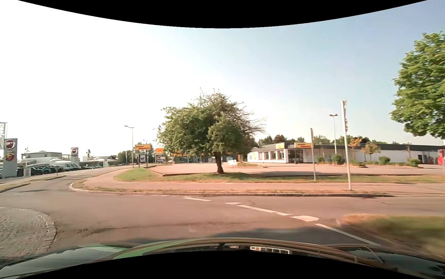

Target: Follow the waypoints while adhering to traffic rules and regulations

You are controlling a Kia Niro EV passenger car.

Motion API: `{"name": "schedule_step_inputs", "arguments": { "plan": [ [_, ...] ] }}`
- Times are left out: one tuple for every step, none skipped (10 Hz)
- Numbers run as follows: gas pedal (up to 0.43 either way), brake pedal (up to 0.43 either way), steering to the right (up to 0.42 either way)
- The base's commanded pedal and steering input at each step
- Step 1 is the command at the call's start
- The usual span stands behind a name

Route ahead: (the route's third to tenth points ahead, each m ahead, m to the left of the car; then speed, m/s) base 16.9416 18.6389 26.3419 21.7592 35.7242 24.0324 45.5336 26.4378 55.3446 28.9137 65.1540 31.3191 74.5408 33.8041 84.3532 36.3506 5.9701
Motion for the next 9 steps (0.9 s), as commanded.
{"name": "schedule_step_inputs", "arguments": {
  "plan": [
    [0.110, 0.000, -0.355],
    [0.110, 0.000, -0.356],
    [0.110, 0.000, -0.356],
    [0.110, 0.000, -0.357],
    [0.110, 0.000, -0.359],
    [0.110, 0.000, -0.359],
    [0.110, 0.000, -0.359],
    [0.110, 0.000, -0.359],
    [0.110, 0.000, -0.359]
  ]
}}
